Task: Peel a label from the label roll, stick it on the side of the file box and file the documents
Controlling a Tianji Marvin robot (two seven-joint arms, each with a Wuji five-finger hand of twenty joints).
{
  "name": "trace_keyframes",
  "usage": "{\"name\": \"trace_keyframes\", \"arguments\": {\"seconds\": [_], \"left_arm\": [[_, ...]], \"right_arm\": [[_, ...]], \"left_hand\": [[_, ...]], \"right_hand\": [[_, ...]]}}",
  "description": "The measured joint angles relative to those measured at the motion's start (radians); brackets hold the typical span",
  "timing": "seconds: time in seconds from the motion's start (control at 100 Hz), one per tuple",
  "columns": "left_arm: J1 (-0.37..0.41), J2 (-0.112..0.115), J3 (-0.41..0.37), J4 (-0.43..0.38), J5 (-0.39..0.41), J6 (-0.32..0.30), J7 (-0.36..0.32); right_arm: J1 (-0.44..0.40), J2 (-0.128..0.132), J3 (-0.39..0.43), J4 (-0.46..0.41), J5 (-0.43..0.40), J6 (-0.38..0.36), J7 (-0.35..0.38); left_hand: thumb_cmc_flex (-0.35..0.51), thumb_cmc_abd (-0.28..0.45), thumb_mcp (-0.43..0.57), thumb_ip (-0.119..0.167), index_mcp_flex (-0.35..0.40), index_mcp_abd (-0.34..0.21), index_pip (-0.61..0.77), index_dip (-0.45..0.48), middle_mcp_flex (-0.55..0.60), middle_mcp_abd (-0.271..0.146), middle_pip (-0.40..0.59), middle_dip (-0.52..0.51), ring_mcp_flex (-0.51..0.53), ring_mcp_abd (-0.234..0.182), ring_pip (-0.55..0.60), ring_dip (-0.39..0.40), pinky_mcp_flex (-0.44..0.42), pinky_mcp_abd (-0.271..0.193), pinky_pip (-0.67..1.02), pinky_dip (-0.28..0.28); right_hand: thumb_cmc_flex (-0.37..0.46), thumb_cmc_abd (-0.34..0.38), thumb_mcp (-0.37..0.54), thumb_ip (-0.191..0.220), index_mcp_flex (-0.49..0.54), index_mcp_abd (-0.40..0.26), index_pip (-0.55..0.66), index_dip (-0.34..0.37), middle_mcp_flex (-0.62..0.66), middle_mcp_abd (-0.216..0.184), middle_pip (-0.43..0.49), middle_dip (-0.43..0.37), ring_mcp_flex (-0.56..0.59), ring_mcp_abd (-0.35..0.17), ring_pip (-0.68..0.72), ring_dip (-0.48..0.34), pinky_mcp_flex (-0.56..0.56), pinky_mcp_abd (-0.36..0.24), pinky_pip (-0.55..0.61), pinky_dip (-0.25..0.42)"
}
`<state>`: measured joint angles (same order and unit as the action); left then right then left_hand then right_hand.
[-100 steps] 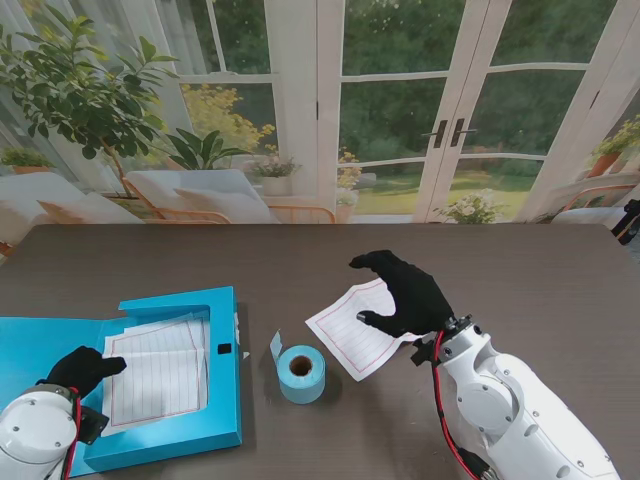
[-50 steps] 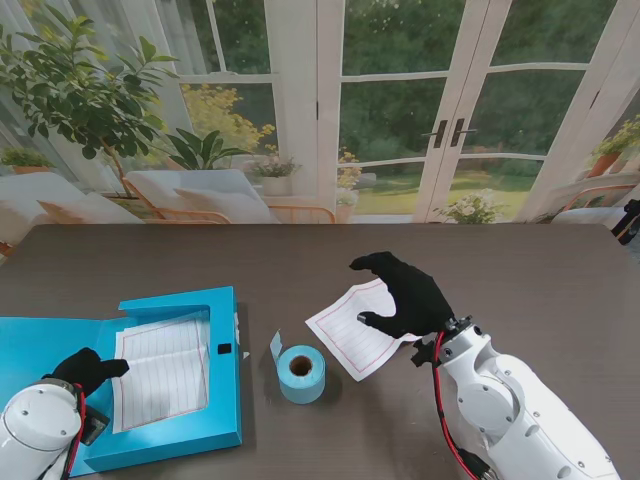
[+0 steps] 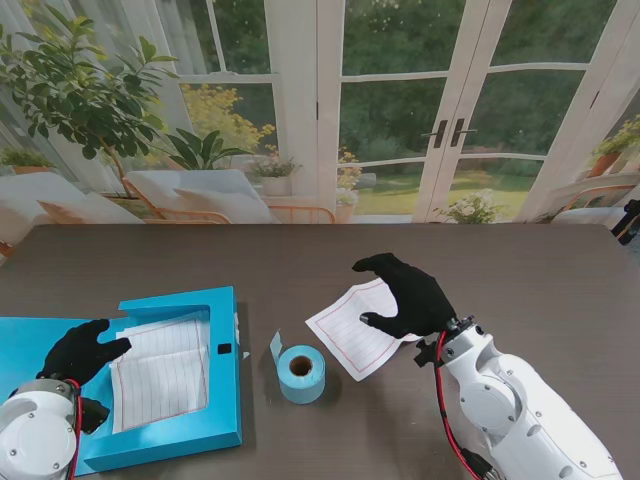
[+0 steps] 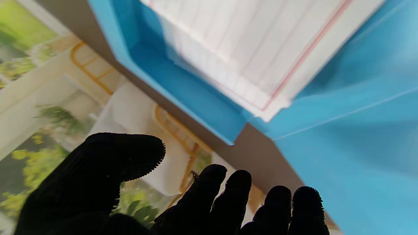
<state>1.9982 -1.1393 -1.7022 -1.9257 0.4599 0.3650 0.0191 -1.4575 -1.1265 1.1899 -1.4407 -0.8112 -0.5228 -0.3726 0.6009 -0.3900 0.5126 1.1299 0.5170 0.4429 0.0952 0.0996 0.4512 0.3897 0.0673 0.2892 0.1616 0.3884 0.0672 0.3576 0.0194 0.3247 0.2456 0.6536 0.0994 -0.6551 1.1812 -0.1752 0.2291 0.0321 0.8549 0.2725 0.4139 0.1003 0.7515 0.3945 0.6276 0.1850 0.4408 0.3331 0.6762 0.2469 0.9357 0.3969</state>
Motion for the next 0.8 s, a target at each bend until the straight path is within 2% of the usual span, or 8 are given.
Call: {"name": "trace_keyframes", "arguments": {"seconds": [0.13,0.31,0.43,0.63,0.8], "left_arm": [[-0.006,-0.005,0.006,0.001,-0.089,-0.168,0.03],[-0.033,0.001,0.043,-0.002,-0.127,-0.296,-0.005],[-0.082,0.009,0.098,0.035,-0.177,-0.455,-0.003],[-0.164,0.01,0.184,0.092,-0.197,-0.561,0.013],[-0.21,0.014,0.24,0.123,-0.217,-0.615,0.0]], "right_arm": [[-0.004,0.003,0.007,-0.001,-0.012,0.017,0.006],[-0.019,0.007,0.017,-0.012,-0.013,0.061,0.024],[-0.025,0.008,0.031,-0.018,-0.004,0.076,0.053],[-0.035,0.015,0.052,-0.028,-0.005,0.113,0.097],[-0.039,0.025,0.059,-0.021,-0.022,0.174,0.132]], "left_hand": [[0.0,0.0,0.0,0.0,0.011,-0.046,0.005,0.003,0.012,-0.033,0.0,0.01,0.023,-0.004,0.001,0.01,-0.002,-0.002,-0.012,0.008],[0.0,0.0,0.0,0.0,0.023,-0.098,0.008,0.004,0.012,-0.066,-0.002,0.01,0.022,-0.007,0.0,0.01,-0.032,-0.007,-0.043,0.004],[0.0,0.0,0.0,0.0,0.048,-0.148,0.008,0.005,0.013,-0.1,-0.003,0.007,0.022,-0.021,-0.002,-0.001,-0.04,-0.018,-0.062,-0.01],[0.0,-0.001,0.001,0.0,0.059,-0.169,0.008,0.006,0.036,-0.122,-0.004,-0.004,0.022,-0.04,-0.003,-0.013,-0.043,-0.022,-0.076,-0.024],[0.0,-0.001,0.001,0.0,0.059,-0.17,0.007,0.006,0.036,-0.13,-0.004,-0.006,0.022,-0.048,-0.003,-0.023,-0.051,-0.033,-0.078,-0.037]], "right_hand": [[0.0,0.0,0.0,0.0,0.0,0.0,0.0,0.0,0.0,0.0,0.0,0.0,0.0,0.0,0.0,0.0,0.0,0.0,0.0,0.0],[0.0,0.013,-0.02,0.0,0.014,-0.016,-0.012,0.005,-0.001,0.0,0.0,0.0,-0.001,0.0,-0.007,0.0,0.0,0.0,0.0,0.0],[0.0,0.013,-0.041,0.0,0.034,-0.016,-0.02,0.005,-0.001,0.0,-0.001,0.0,-0.001,0.0,-0.02,0.0,0.0,0.0,0.0,0.0],[0.0,0.013,-0.044,0.0,0.051,-0.016,-0.027,0.005,0.001,0.0,-0.027,0.0,-0.005,0.001,-0.048,-0.002,0.0,0.0,0.0,0.0],[0.001,0.013,-0.078,0.0,0.05,-0.016,-0.052,0.0,-0.001,0.0,-0.04,0.0,-0.044,0.003,-0.07,-0.011,-0.009,0.0,-0.025,0.0]]}}
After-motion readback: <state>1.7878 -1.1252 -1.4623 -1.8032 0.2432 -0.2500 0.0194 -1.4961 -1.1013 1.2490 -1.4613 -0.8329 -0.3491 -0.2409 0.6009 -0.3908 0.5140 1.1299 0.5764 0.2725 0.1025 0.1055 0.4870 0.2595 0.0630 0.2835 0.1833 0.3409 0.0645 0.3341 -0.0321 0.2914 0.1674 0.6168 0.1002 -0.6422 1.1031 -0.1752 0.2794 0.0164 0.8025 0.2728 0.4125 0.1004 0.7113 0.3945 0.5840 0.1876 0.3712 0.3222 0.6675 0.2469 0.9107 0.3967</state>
